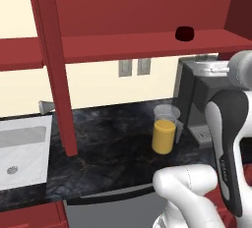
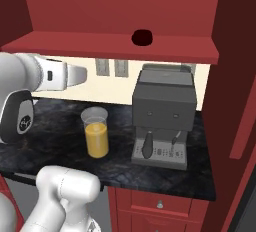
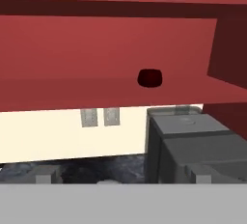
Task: There is a tray on the dining counter. Grab the cup, mug, and pitcher and place them on the tray. The pitcher may be placed next to the tray if it cannot fit the tray.
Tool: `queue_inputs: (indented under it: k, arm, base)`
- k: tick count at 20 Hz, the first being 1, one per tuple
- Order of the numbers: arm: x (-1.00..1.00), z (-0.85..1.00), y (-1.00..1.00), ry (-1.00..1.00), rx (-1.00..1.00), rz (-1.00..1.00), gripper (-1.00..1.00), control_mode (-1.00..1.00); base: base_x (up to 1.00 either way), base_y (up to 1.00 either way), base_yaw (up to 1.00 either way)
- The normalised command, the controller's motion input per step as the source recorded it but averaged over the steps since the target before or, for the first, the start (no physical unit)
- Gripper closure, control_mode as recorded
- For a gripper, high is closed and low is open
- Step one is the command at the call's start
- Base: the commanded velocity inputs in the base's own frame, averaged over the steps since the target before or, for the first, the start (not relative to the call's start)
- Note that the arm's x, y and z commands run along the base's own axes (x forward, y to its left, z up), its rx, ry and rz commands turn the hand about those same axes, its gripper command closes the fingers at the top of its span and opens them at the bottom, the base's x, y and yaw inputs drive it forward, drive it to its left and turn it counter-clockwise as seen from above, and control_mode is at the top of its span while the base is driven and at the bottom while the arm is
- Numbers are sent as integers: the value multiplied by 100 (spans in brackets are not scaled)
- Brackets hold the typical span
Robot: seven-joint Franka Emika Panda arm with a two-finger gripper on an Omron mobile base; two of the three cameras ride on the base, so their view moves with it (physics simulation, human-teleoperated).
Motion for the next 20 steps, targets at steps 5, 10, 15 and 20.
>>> queue_inputs:
  k: [5,10,15,20]
  arm:
    - [0,40,-4,0,0,-3,-100,-100]
    - [0,11,-16,0,0,0,-100,-100]
    - [0,0,-25,-5,0,0,-100,-100]
    - [3,0,-21,-2,0,0,-100,-100]
  base:
    - [0,0,0]
    - [0,0,0]
    - [0,0,0]
    - [0,0,0]
